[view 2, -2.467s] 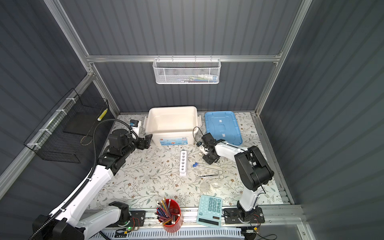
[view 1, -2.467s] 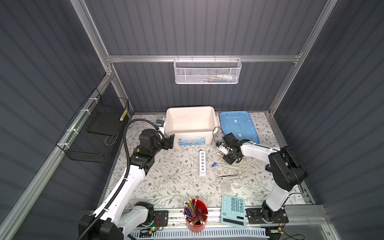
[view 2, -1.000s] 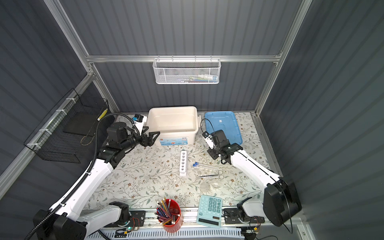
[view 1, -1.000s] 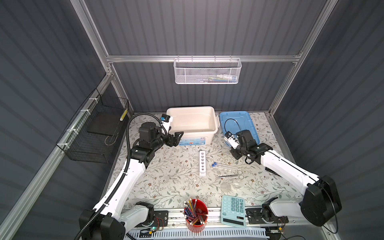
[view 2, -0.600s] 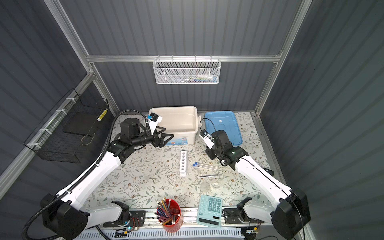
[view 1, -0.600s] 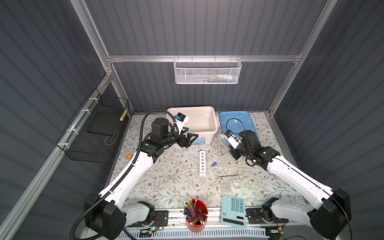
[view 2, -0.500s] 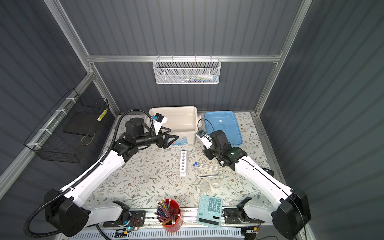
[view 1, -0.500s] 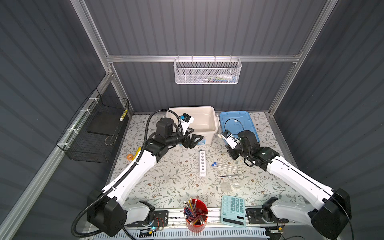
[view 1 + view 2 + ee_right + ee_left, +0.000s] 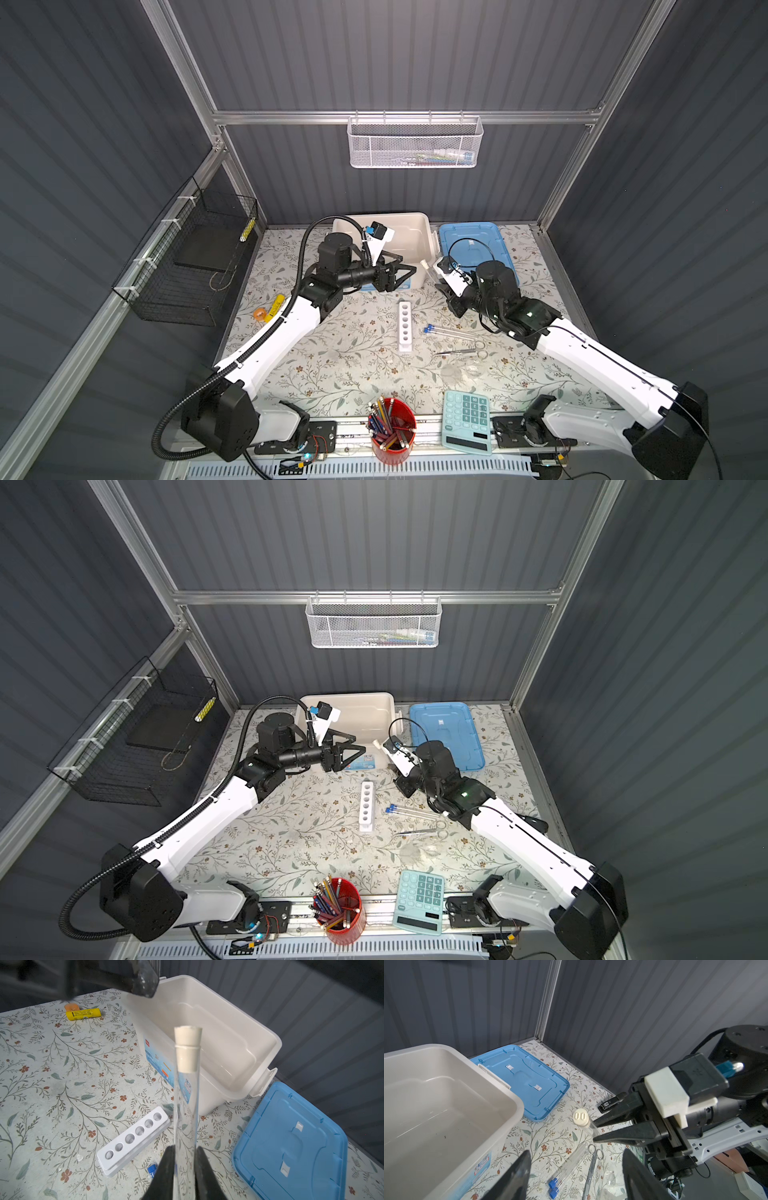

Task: Organize the chemistry lab equipment
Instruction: 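Lift the tube toward the left gripper while the left gripper opens, then close the left gripper on the capped top end of the tube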

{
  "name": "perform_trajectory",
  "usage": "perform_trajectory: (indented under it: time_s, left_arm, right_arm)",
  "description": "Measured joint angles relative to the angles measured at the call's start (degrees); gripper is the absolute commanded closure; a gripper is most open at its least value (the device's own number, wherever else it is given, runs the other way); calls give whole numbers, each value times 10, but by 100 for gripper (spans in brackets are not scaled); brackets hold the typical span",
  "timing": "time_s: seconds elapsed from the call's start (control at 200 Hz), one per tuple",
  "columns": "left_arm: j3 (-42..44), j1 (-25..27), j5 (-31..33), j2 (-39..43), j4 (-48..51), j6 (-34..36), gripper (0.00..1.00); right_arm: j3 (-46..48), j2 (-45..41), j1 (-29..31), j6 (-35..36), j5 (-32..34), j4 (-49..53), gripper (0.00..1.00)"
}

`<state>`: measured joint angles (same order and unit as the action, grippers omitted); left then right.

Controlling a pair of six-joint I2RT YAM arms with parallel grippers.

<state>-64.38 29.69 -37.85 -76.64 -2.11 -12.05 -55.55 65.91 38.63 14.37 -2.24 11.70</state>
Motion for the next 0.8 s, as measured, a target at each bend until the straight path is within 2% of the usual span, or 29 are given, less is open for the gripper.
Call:
perform_trajectory:
  time_s: [0.555, 0.8]
  left_arm:
    - [6, 0, -10, 0, -19, -14, 43]
    - [6, 0, -12, 0, -23, -16, 52]
  right_arm:
    - [-15, 18, 24, -16, -39, -37, 82]
    - [-24, 31, 30, -18, -45, -40, 82]
